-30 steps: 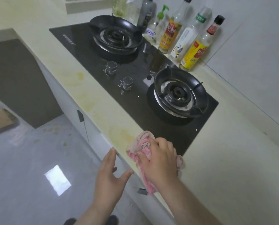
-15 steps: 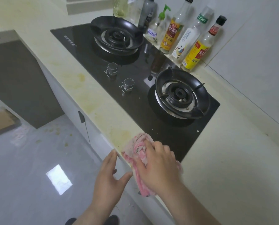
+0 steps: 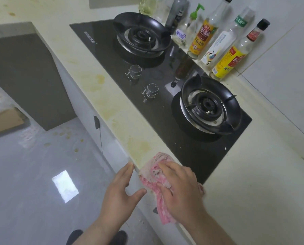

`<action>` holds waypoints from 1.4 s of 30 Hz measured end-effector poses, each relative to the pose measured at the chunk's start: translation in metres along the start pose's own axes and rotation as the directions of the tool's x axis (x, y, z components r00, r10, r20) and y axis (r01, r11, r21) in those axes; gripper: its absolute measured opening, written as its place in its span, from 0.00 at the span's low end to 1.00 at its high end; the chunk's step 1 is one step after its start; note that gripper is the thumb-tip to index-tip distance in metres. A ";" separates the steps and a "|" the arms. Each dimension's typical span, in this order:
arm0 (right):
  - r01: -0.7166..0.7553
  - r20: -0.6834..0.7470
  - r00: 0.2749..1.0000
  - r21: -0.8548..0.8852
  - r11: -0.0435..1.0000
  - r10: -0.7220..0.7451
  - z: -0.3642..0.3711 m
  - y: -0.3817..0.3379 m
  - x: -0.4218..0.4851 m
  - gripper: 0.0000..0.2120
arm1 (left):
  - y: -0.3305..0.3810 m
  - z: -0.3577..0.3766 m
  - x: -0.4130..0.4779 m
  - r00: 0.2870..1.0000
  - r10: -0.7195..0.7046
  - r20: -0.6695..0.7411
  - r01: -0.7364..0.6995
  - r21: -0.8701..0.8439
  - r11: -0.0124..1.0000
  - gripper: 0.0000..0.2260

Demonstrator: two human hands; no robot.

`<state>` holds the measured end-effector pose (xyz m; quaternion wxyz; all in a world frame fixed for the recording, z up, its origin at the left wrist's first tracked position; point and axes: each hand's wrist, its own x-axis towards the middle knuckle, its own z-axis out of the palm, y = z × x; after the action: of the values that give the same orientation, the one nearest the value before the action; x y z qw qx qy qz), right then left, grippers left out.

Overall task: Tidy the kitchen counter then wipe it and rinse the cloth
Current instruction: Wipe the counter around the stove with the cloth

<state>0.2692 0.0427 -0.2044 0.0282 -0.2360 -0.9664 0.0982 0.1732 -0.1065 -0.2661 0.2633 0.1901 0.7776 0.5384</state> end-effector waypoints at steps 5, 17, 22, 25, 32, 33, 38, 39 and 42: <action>-0.003 0.046 0.999 0.051 0.999 0.001 0.001 -0.003 0.023 0.26 | -0.003 -0.001 0.001 1.000 0.018 0.005 -0.018 -0.014 1.000 0.37; -0.005 0.049 0.999 0.139 0.990 -0.002 0.003 -0.027 0.087 0.22 | -0.006 -0.004 0.003 1.000 0.004 0.017 -0.004 -0.023 1.000 0.34; 0.011 0.099 0.995 0.131 0.991 -0.025 -0.005 -0.024 0.065 0.23 | -0.002 -0.010 0.003 0.998 -0.028 0.052 0.029 -0.008 1.000 0.34; -0.001 0.157 0.987 0.132 0.991 -0.020 -0.009 -0.019 0.047 0.24 | 0.003 -0.015 0.002 0.995 -0.027 0.101 0.027 0.001 1.000 0.33; -0.022 0.148 0.989 0.238 0.971 -0.014 -0.007 -0.027 0.062 0.26 | 0.016 -0.031 -0.002 0.992 -0.102 -0.073 0.101 -0.023 0.995 0.18; -0.019 0.130 0.991 0.248 0.969 -0.014 -0.005 -0.030 0.068 0.26 | 0.019 -0.033 -0.001 0.991 -0.098 -0.095 0.095 -0.031 0.995 0.17; 0.002 0.117 0.992 0.266 0.964 -0.034 0.000 -0.044 0.098 0.25 | 0.027 -0.042 0.009 0.986 -0.105 -0.126 0.099 -0.054 0.994 0.18; 0.008 0.119 0.992 0.268 0.963 -0.042 -0.001 -0.045 0.103 0.25 | 0.028 -0.043 0.015 0.985 -0.115 -0.130 0.108 -0.057 0.993 0.20; 0.020 0.118 0.991 0.300 0.954 -0.057 0.000 -0.047 0.113 0.25 | 0.028 -0.052 0.038 0.972 -0.171 -0.159 0.162 -0.068 0.984 0.32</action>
<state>0.1475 0.0541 -0.1943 0.0046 -0.2035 -0.9448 0.2566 0.1112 -0.1129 -0.2330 0.2473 0.0720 0.7951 0.5491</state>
